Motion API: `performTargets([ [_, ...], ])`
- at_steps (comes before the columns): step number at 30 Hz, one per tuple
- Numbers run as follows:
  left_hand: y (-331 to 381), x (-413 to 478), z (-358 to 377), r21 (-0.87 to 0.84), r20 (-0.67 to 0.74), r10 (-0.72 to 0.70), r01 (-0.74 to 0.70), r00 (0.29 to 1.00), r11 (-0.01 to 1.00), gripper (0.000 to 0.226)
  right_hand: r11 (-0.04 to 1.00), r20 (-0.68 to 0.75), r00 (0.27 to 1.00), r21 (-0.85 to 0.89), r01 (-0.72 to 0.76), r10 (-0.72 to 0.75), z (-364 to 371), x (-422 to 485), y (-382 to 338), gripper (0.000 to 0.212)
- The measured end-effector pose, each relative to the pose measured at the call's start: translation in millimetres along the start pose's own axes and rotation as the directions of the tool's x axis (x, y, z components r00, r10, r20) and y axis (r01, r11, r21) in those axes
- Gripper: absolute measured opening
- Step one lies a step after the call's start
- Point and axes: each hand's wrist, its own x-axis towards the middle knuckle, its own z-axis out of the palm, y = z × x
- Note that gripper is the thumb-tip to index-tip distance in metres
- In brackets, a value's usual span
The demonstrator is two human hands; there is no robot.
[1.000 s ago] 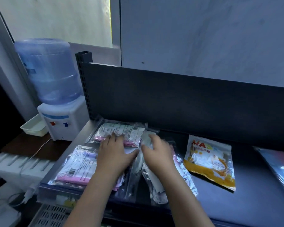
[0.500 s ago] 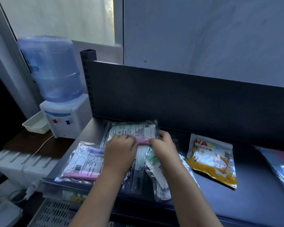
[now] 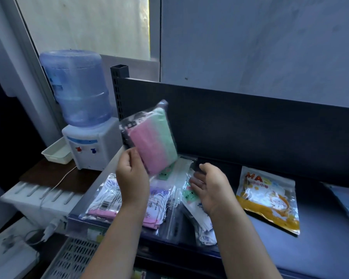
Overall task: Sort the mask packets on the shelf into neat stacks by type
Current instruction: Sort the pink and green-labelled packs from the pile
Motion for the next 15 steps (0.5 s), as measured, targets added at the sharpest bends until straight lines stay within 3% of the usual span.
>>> performTargets([
  [2,-1.0,6.5,-0.2,-0.203,-0.015,-0.241,0.233,0.97,0.951,0.028,0.997,0.036,0.998,0.054,-0.062,0.06,3.7,1.2,-3.8,0.013],
  [5,-11.0,10.1,0.8,-0.361,-0.022,-0.463,0.425,0.886,0.83,0.02,0.975,0.11,0.981,0.142,-0.173,0.158,7.5,3.6,-10.6,0.024],
  [9,-16.5,9.5,2.6,-0.425,0.037,-0.539,0.502,0.841,0.753,0.014,0.945,0.177,0.951,0.165,-0.283,0.253,12.3,12.4,-14.7,0.036],
  [11,-14.1,11.8,2.5,-0.459,0.05,-0.564,0.521,0.824,0.72,0.012,0.942,0.219,0.934,0.123,-0.313,0.282,16.6,15.3,-16.5,0.029],
  [13,-12.9,13.8,2.3,-0.488,0.072,-0.592,0.546,0.803,0.681,0.007,0.959,0.243,0.932,0.027,-0.283,0.268,22.8,15.4,-16.6,0.009],
  [15,-13.3,14.9,1.0,-0.522,0.097,-0.605,0.558,0.79,0.645,0.008,0.977,0.213,0.957,-0.119,-0.176,0.198,27.2,16.9,-15.1,0.019],
])
